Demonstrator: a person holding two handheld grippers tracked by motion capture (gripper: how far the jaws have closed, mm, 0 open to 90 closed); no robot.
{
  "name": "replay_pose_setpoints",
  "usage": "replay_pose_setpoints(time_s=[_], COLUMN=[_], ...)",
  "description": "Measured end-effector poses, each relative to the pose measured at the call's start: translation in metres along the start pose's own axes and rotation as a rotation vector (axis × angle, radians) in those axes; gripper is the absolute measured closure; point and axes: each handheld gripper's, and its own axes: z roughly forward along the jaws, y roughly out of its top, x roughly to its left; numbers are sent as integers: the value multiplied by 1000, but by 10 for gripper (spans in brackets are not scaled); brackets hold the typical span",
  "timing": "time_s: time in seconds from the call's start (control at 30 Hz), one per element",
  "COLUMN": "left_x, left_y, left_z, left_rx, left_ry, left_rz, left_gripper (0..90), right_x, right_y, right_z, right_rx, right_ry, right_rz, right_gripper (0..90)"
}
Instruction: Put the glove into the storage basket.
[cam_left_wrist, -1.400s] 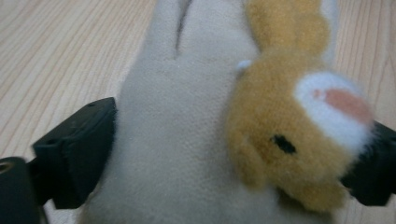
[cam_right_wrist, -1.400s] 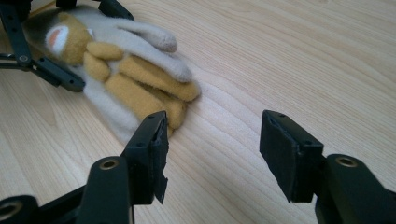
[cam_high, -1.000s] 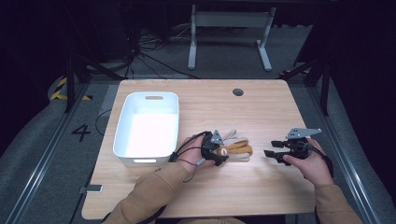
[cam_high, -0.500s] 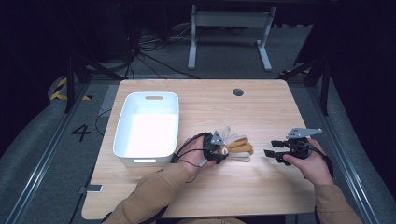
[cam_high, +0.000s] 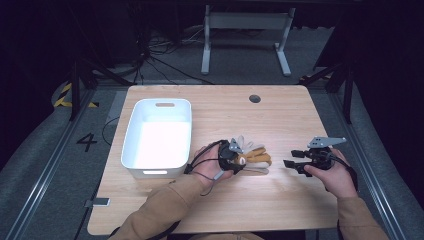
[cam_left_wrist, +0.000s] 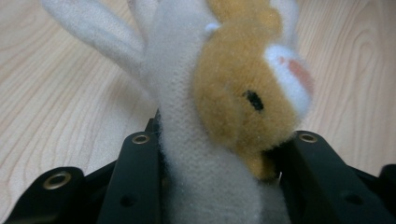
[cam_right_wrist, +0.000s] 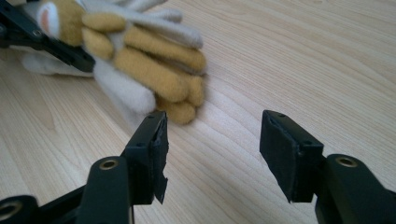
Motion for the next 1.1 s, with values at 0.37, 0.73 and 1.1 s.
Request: replay_pose_setpoints(time_s=[0.37,0.73,1.1], left_x=[6,10,17], left_y=[20,37,43], left_z=[-31,-53,-86], left_rx=[-21,-48,-94], left_ry=[14,47,102], left_rz=[-87,-163,-226], left_gripper=[614,609,609], right_x=[-2,-4,-7], right_y=[-1,0,10], right_z=[-1,-2,8], right_rx=[-1,-10,-10], right_ry=[-2,4,23], right_rz=[4,9,-7], right_gripper=[427,427,425])
